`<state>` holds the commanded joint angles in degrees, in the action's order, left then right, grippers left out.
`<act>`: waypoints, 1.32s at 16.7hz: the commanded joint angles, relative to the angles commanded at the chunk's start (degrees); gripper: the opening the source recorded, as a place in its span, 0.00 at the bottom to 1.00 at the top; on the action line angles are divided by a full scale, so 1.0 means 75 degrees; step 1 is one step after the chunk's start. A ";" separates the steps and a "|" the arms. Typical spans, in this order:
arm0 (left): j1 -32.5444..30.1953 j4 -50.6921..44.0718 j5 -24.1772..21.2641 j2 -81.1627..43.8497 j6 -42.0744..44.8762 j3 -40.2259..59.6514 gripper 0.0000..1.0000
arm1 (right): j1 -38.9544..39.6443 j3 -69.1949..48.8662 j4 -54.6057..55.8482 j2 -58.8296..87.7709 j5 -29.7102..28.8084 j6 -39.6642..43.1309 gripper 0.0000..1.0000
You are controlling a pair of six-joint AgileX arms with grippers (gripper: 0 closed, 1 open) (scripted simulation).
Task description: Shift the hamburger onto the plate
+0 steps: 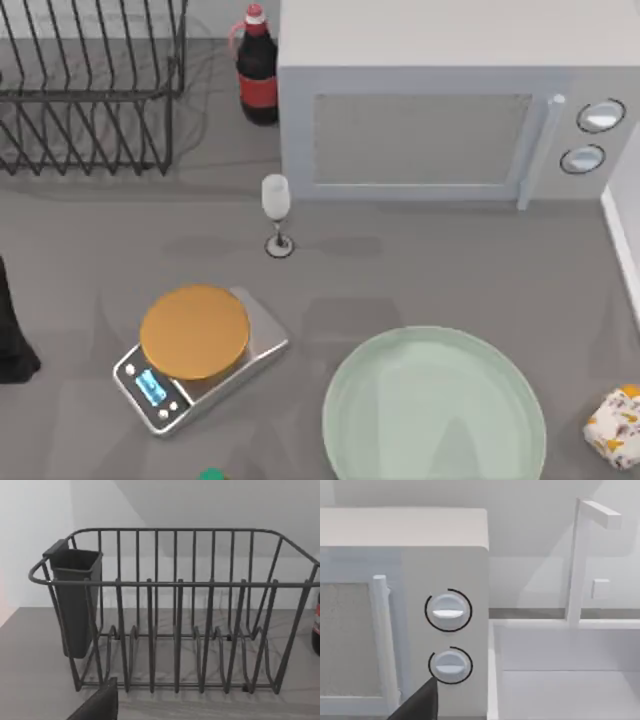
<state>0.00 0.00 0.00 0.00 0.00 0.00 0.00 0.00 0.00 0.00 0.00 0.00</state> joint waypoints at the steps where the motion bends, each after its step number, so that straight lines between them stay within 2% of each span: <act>1: 0.0000 0.0000 0.0000 0.0000 0.0000 0.0000 1.00 | 0.0000 0.0000 0.0000 0.0000 0.0000 0.0000 1.00; 7: 0.0000 0.0000 0.0000 0.0000 0.0000 0.0000 1.00 | 0.0372 -0.0932 -0.1030 0.1238 0.0003 0.0330 1.00; 16: 0.0000 0.0000 0.0000 0.0000 0.0000 0.0000 1.00 | 0.1697 -0.4150 -0.4964 0.7383 0.0010 0.1483 1.00; 22: 0.0000 0.0000 0.0000 0.0000 0.0000 0.0000 1.00 | 0.2370 -0.5895 -0.6956 1.0299 -0.0012 0.2088 1.00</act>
<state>0.00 0.00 0.00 0.00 0.00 0.00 17.78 -44.21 -52.17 77.24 -0.09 15.66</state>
